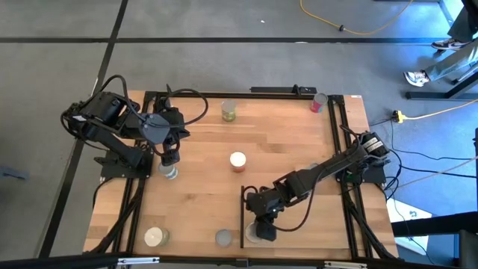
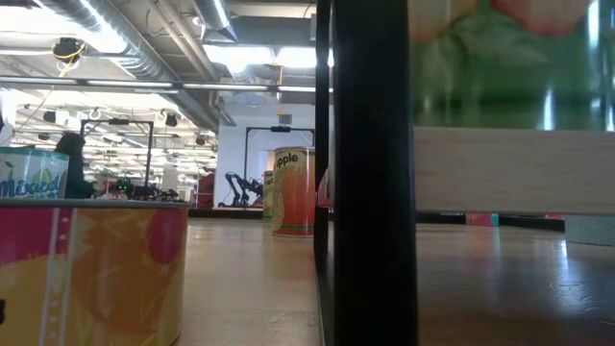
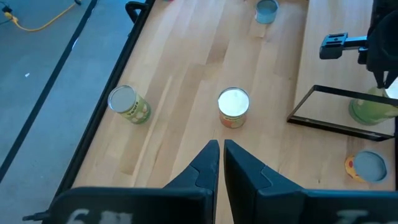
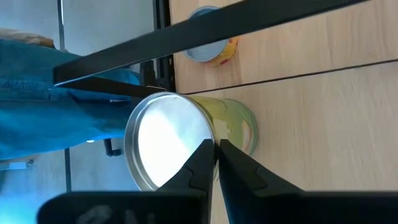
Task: Pick and place cans onto a shelf
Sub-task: Put the left canned pears on the shelf
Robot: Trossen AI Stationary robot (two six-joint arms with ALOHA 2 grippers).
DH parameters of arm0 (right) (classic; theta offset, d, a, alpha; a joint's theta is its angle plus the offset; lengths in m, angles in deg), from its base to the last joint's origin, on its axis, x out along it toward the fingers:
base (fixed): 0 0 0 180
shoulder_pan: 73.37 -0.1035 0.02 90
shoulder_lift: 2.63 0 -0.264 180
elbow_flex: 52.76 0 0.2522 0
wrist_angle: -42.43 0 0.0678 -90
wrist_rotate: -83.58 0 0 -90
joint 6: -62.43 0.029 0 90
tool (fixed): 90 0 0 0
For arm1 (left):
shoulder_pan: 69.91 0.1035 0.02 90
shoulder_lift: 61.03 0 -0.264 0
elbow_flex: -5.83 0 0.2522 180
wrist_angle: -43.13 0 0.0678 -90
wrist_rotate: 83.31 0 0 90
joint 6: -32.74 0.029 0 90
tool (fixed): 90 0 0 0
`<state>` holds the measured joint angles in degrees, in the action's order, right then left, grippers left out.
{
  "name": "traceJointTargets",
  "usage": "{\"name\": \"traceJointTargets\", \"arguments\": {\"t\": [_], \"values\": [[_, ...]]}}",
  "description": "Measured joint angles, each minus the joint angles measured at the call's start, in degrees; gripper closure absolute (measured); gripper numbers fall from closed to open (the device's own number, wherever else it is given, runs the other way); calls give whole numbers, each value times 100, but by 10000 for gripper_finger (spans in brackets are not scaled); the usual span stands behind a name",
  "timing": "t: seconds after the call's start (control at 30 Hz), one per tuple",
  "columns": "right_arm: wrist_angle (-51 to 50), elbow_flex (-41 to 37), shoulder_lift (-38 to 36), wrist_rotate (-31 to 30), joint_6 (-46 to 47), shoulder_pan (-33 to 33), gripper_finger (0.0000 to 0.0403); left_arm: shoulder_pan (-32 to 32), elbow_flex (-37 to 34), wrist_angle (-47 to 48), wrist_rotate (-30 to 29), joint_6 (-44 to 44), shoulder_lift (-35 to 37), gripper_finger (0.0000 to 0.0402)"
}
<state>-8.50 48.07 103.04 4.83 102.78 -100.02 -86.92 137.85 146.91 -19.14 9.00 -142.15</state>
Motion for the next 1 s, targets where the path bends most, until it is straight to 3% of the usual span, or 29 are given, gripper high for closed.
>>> {"name": "traceJointTargets", "arguments": {"t": [0.43, 0.87, 1.0], "values": [[-39, 4, -2, -41, -60, 1, 396, -1, 0, 0, 1, 39, 0, 385], [-41, 4, -10, -53, -100, 3, 364, -2, 0, 0, 1, 41, 0, 385], [-37, 4, -22, 437, -176, 72, 364, 0, 0, 0, 1, 41, 0, 385]]}}
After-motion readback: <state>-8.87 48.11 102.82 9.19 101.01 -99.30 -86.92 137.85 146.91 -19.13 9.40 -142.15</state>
